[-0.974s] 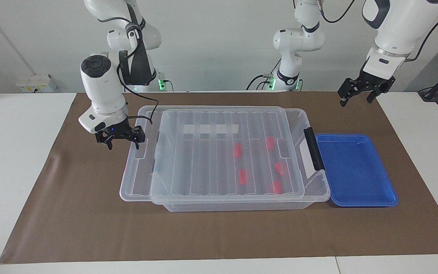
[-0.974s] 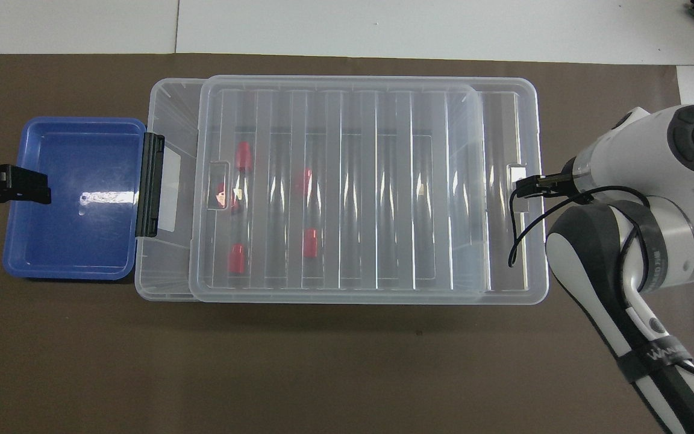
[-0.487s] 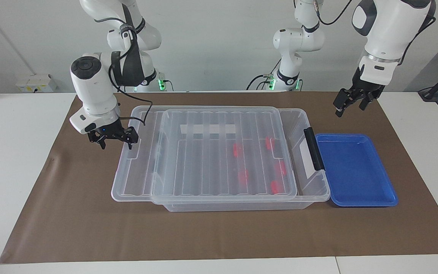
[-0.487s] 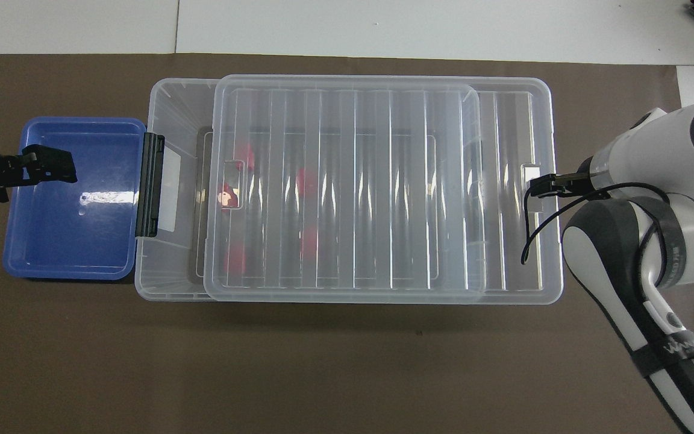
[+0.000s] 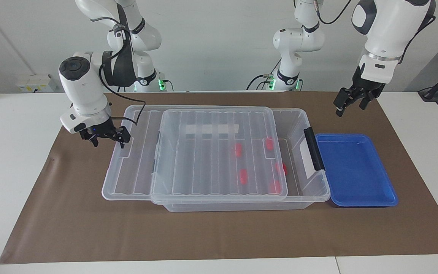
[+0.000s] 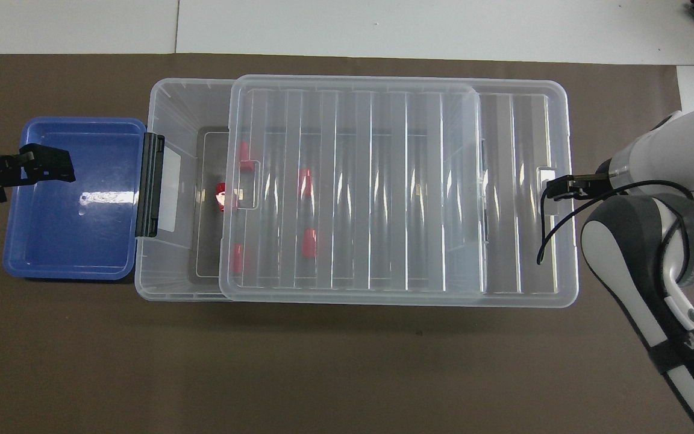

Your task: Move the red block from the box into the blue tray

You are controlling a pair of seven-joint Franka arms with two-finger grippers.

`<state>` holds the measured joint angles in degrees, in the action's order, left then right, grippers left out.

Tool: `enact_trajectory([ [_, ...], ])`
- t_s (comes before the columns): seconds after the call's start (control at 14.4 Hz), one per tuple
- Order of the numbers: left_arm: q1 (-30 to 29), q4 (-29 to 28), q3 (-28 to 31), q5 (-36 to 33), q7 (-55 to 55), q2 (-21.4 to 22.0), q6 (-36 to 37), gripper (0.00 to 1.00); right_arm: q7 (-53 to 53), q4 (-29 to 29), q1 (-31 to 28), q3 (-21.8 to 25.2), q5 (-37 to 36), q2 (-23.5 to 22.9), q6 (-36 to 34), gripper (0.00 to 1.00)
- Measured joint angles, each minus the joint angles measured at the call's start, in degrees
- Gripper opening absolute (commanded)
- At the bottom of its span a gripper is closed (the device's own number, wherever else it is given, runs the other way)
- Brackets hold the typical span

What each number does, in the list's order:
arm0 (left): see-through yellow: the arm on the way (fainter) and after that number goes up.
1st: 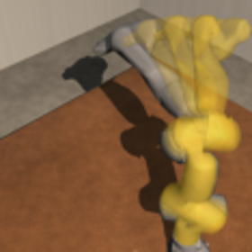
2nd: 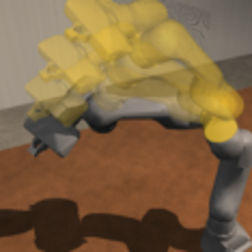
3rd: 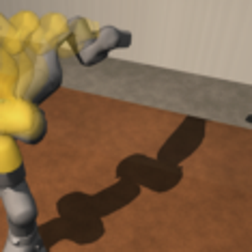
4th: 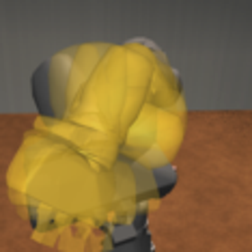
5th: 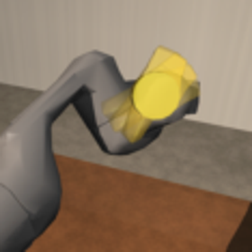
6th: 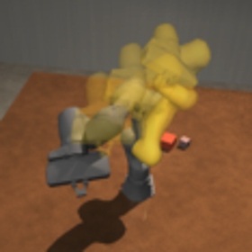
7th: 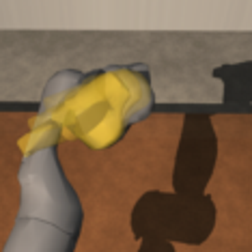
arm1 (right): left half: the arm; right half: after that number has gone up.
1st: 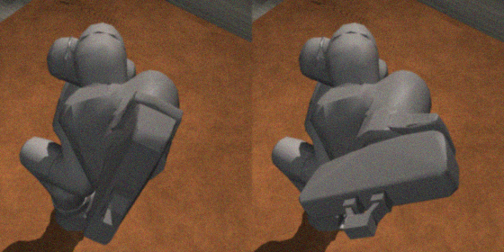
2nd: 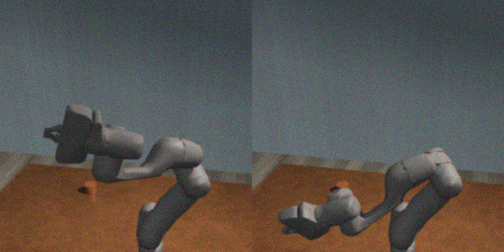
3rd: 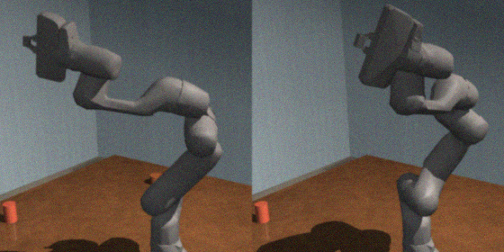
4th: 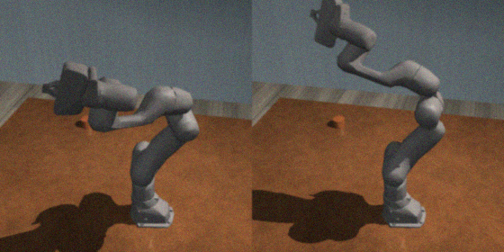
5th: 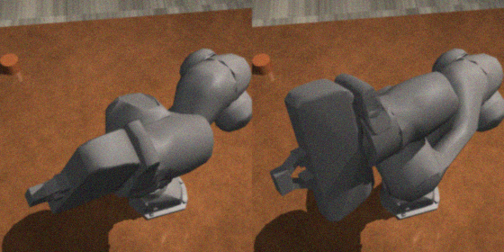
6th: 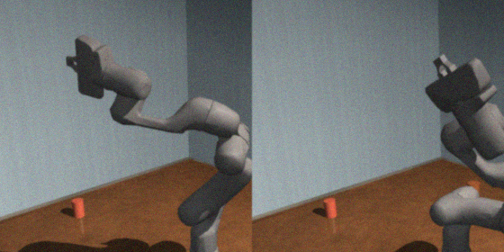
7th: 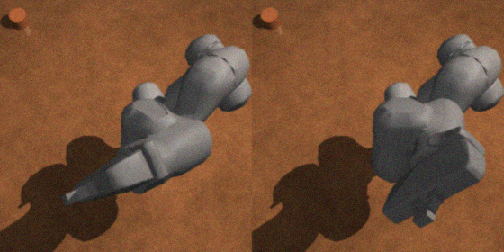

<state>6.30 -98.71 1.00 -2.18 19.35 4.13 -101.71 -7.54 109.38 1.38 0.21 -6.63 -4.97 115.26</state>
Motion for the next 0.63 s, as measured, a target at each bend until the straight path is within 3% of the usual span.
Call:
enact_trajectory([
  [0.21, 0.64, -0.58, -0.03, 0.08, 4.95, 0.0, -3.05, 1.0, 0.0, -0.13, -0.75, 0.02, -1.12, 0.14, -0.68, 1.0],
  [0.63, 7.39, -4.89, -0.23, 0.1, 15.11, -1.33, -11.34, 1.0, 0.0, -0.16, -2.52, 0.07, -1.47, 0.38, -1.72, 1.0],
])
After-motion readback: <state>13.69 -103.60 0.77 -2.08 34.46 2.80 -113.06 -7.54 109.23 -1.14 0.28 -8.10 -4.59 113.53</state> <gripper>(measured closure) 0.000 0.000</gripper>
